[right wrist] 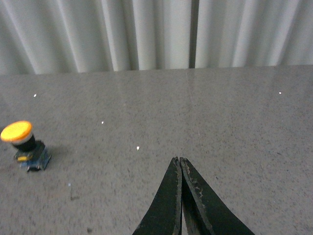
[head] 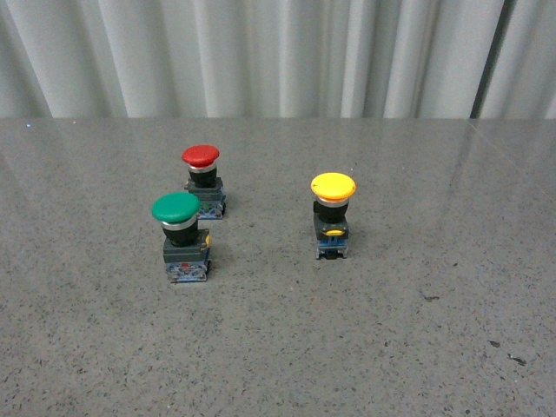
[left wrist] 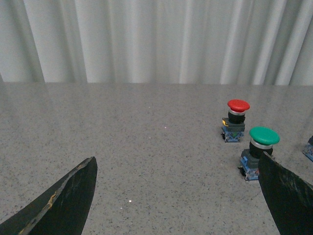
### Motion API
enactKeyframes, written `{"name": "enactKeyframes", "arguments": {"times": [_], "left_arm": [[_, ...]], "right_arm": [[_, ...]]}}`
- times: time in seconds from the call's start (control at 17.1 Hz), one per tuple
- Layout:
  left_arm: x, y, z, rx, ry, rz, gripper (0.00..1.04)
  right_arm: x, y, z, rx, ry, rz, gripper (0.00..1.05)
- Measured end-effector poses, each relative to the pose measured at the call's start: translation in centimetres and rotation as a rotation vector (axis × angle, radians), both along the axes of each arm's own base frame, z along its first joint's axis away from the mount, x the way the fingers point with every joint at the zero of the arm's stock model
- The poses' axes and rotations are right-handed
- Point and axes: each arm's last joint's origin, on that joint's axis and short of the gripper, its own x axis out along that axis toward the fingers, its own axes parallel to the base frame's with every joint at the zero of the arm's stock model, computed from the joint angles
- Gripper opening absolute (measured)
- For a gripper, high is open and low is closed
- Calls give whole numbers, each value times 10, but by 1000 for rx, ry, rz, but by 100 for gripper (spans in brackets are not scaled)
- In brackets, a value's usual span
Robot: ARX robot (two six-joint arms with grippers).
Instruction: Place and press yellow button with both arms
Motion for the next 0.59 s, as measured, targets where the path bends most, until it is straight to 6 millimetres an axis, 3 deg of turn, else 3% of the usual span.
{"name": "enactKeyframes", "arguments": {"times": [0.12,0.23,0.59], "left_arm": [[0,0,0,0,0,1,98],[0,0,0,0,0,0,98],[0,0,0,0,0,0,98]], "right_arm": [[-26,-19,-14,-12,-2,-18,2],[-47,-18,-17,-18,-76,13,2],[-49,-18,-24,-26,-105,10,2]]}}
